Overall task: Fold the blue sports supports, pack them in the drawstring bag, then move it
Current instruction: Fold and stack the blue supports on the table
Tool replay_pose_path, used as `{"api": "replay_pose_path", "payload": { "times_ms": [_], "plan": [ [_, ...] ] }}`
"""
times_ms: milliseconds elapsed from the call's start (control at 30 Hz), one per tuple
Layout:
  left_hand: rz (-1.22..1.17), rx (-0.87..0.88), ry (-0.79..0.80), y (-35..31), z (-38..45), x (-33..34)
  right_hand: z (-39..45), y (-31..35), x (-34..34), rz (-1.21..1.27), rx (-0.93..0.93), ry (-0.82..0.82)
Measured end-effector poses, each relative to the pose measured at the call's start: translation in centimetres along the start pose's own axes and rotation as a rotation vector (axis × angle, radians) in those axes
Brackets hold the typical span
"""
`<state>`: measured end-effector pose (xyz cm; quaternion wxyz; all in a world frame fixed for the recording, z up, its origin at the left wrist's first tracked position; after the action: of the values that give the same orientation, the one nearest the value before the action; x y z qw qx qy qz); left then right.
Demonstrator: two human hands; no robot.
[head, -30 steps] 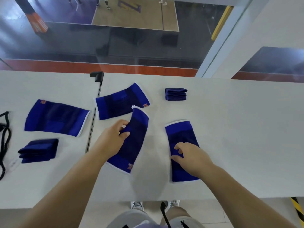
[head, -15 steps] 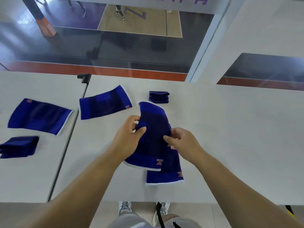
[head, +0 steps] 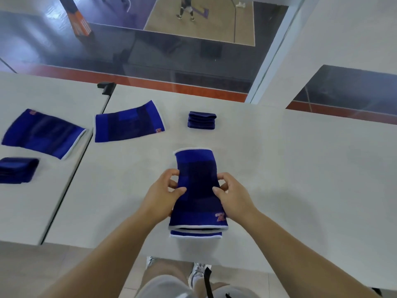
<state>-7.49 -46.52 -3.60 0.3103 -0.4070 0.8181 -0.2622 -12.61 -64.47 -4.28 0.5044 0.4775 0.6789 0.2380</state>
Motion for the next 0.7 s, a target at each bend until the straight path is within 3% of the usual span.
{"api": "replay_pose_path", "payload": {
  "times_ms": [167, 367, 500, 700],
  "plan": [
    [0.113, -0.078, -0.039, 2.4, 1.2, 0.7, 0.4, -2.3, 1.5, -0.135, 0.089, 0.085],
    [0.119, -0.090, -0.129, 3.1, 1.8, 0.4, 0.7, -2.8, 1.7, -0.168, 0.128, 0.095],
    [0.264, -0.082, -0.160, 2.8, 2.0, 0.7, 1.0, -2.3, 1.2, -0.330, 0.129, 0.063],
    [0.208, -0.093, -0.141, 2.8, 2.0, 0.8, 1.3, -1.9, 1.5, -0.317, 0.150, 0.064]
  ]
}}
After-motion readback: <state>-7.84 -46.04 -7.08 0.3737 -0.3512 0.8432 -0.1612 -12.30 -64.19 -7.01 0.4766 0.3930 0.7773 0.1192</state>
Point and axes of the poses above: each hand's wrist, its own z-axis towards the middle knuckle, its own x-axis out of the palm, y = z × x, the point moved 4 cm from there along z, towards the middle knuckle, and after that the axes turned 8 degrees about -x, right-handed, at the moved point
